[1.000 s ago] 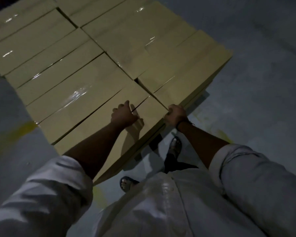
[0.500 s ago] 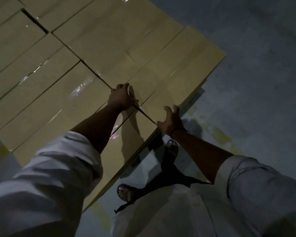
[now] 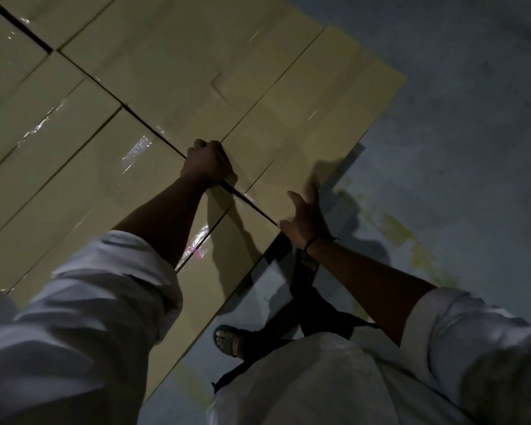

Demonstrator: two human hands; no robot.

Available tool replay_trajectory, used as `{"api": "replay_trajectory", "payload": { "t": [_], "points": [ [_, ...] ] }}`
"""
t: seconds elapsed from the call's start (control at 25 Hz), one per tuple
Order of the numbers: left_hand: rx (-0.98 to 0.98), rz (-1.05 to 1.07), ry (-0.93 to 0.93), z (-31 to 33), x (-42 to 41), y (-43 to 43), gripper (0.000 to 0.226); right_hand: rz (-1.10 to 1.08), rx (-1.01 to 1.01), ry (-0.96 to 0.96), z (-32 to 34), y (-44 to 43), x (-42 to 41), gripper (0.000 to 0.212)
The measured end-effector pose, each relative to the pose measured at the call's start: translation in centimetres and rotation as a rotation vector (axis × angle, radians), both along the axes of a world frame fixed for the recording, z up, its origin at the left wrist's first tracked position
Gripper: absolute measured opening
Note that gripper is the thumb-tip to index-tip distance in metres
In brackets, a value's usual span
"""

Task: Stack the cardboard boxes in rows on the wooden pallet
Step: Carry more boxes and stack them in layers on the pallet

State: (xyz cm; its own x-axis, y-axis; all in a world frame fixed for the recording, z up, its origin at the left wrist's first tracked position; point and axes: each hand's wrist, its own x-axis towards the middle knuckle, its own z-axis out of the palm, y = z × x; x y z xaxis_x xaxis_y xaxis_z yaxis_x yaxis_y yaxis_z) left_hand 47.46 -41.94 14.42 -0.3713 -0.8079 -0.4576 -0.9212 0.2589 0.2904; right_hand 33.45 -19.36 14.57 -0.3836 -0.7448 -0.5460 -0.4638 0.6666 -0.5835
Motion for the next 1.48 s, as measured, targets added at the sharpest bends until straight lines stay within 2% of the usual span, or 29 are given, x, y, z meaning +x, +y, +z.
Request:
{"api": "replay_trajectory", "payload": {
  "t": [0.08, 0.28, 0.4, 0.52, 0.64, 0.76, 0.88, 1.0, 1.16, 1.32, 1.4, 1.48],
  "points": [
    [0.005, -0.023, -0.004, -0.2, 0.5, -0.2, 0.059, 0.019, 0.0, 0.01, 0.0, 0.2, 0.2, 0.071],
    [-0.035, -0.074, -0.043, -0.9, 1.9, 0.9, 0.07, 0.125, 0.031, 0.04, -0.7, 0.2, 1.6, 0.072],
    [-0.033, -0.072, 0.034, -1.1, 3.1, 2.7, 0.072, 0.18, 0.059, 0.096, -1.2, 0.2, 1.7, 0.073],
    [-0.02, 0.075, 0.159, -0.2, 5.6, 5.8, 0.07, 0.215, 0.074, 0.148, -1.2, 0.4, 2.0, 0.07],
    [-0.076, 0.166, 0.206, 0.7, 10.2, 10.6, 0.068, 0.257, 0.105, 0.379, -0.5, 0.2, 3.3, 0.059],
    [-0.113, 0.271, 0.197, 1.1, 16.6, 15.7, 0.066, 0.392, -0.012, 0.488, 0.4, 0.2, 6.1, 0.05],
    [-0.108, 0.457, 0.093, 0.9, 23.2, 20.5, 0.065, 0.539, -0.042, 0.486, 0.7, 0.6, 9.9, 0.05],
    [-0.11, 0.629, -0.01, 1.2, 28.7, 24.6, 0.064, 0.64, 0.058, 0.457, 0.2, 1.4, 13.4, 0.059],
    [-0.093, 0.795, -0.106, 1.8, 33.3, 28.7, 0.06, 0.66, 0.179, 0.458, 0.0, 2.2, 16.0, 0.076],
    [0.02, 1.002, -0.021, 2.5, 34.4, 29.2, 0.033, 0.67, 0.224, 0.464, 0.6, 2.2, 16.0, 0.081],
    [0.087, 1.018, 0.038, 3.0, 34.3, 29.0, 0.031, 0.654, 0.239, 0.454, 0.6, 2.2, 15.5, 0.082],
    [0.096, 0.988, 0.048, 3.1, 34.2, 28.8, 0.038, 0.653, 0.241, 0.452, 0.4, 2.3, 15.2, 0.083]
  ]
}}
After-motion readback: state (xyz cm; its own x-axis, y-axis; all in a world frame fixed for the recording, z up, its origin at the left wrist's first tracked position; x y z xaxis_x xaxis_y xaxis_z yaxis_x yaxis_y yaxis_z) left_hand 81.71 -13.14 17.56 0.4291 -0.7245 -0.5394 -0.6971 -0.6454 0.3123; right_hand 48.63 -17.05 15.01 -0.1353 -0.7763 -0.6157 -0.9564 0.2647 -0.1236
